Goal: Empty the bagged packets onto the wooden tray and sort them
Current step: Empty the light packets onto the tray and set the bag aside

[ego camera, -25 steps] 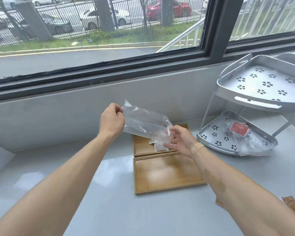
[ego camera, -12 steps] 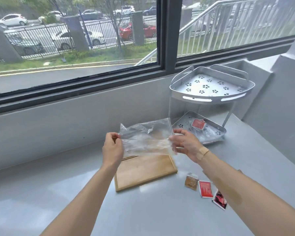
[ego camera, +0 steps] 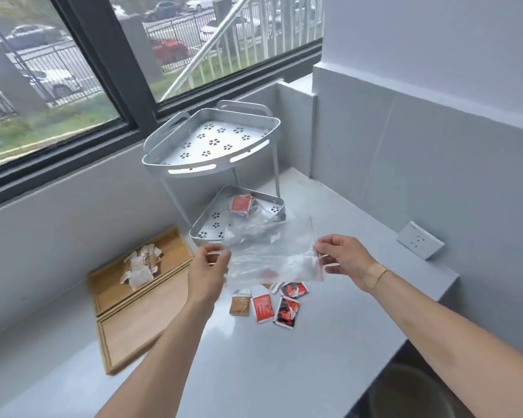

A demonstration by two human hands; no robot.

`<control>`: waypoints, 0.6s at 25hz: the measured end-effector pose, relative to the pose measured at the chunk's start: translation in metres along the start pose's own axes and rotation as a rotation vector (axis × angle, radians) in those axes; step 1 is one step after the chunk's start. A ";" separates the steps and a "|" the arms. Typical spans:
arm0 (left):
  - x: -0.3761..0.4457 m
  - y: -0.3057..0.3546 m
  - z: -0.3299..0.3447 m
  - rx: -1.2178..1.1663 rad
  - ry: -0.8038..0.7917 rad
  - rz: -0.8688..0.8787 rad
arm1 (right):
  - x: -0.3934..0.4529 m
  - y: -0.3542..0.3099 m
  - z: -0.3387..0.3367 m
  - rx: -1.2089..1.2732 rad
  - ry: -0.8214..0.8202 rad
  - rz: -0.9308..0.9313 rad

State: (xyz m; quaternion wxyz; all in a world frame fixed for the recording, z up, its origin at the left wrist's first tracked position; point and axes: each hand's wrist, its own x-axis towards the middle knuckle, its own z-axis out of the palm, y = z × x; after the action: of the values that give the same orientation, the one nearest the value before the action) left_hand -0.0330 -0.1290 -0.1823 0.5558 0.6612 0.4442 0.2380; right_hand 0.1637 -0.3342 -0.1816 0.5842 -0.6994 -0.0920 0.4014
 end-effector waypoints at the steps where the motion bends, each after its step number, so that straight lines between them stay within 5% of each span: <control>1: 0.000 0.003 0.022 0.012 -0.035 -0.005 | -0.002 0.005 -0.022 -0.003 0.032 0.006; 15: 0.024 -0.006 0.258 0.527 -0.510 0.054 | -0.028 0.110 -0.197 -0.049 0.314 0.287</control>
State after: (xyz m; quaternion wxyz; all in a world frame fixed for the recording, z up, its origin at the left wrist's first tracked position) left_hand 0.1852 -0.2439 -0.2615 0.4529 0.8312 0.3196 -0.0424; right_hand 0.2395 -0.5304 -0.2682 0.5110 -0.7732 0.0908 0.3643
